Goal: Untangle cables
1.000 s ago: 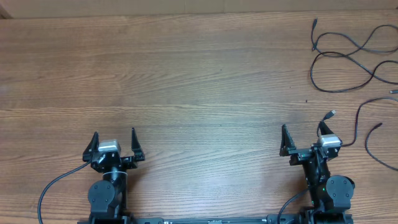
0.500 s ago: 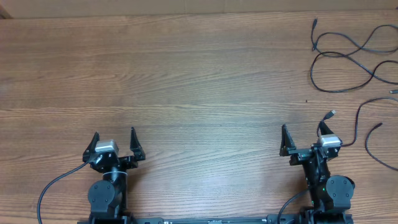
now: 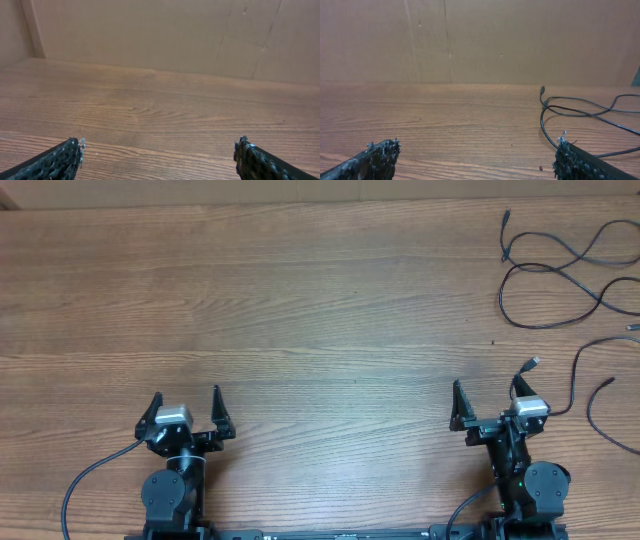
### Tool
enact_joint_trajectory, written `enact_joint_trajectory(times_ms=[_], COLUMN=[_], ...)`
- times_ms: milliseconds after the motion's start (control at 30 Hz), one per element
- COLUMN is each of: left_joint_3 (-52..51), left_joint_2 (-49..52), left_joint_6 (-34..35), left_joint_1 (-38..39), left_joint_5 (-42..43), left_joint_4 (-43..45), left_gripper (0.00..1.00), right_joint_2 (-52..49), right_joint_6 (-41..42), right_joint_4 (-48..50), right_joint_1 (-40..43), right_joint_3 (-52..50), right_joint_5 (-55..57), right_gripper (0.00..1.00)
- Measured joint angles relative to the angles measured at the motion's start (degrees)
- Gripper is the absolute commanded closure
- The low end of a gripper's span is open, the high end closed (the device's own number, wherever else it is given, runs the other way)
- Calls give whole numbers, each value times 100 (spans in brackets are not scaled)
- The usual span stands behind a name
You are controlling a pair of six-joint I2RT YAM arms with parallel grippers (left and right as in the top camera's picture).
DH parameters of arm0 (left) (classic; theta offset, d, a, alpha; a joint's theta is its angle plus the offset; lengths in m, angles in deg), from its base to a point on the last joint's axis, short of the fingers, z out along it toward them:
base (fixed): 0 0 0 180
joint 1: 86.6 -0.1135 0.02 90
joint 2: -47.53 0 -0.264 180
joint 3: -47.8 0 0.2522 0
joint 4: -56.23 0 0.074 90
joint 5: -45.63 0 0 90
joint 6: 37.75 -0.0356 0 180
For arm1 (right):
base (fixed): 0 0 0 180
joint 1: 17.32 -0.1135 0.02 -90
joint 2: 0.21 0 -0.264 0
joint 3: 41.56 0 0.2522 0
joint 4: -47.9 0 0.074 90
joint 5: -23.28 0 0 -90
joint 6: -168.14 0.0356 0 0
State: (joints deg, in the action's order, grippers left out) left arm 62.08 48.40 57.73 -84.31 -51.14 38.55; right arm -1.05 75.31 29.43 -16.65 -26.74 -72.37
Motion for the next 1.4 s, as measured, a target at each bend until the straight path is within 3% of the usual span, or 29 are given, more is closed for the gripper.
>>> enact_joint_trajectory(times_ms=[300,1400], left_joint_3=[0,0], left_joint_2=[0,0], left_joint_6=[-286,-289], left_joint_1=[0,-2], left_joint_5=[52,26], left_joint_4=[-13,-13], left_gripper=[0,0], right_joint_2=[0,0], right_joint_6=[4,2], right_joint_4=[2,2], right_joint_1=[-2,0], right_joint_3=[0,0], right_joint_5=[-2,-2], right_gripper=[0,0])
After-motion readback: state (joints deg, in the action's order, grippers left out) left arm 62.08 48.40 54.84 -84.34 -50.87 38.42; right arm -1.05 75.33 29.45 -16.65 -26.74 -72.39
